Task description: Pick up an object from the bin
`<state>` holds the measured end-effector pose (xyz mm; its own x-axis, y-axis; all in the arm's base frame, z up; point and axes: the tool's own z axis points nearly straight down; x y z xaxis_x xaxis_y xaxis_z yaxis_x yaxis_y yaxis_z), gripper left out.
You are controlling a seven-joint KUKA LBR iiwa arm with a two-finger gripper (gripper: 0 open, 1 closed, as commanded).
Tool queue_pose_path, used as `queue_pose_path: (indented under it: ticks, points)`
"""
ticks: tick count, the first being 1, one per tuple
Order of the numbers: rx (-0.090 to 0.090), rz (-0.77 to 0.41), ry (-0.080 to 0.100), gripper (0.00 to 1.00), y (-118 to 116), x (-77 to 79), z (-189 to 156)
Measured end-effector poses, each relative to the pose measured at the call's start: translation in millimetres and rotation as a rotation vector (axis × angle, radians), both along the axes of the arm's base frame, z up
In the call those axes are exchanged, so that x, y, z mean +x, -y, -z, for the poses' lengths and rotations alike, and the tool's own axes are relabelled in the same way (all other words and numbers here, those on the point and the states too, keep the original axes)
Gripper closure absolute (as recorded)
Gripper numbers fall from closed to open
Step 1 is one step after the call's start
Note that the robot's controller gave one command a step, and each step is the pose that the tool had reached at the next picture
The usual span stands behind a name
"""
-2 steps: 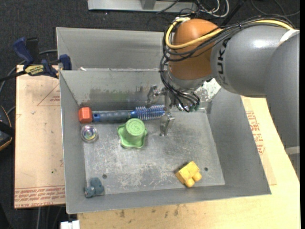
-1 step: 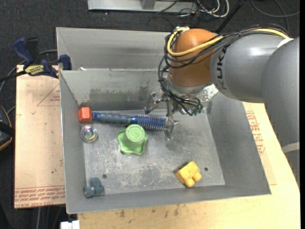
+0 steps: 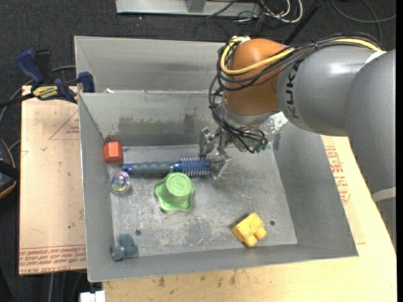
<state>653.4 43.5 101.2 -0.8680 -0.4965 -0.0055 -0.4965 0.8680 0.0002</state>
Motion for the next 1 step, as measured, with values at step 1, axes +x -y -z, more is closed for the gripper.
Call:
queue_pose_path:
  ticks: [1]
  points:
    - [-0.002,0.028,0.006,1.0,4.3,-1.5,-127.0]
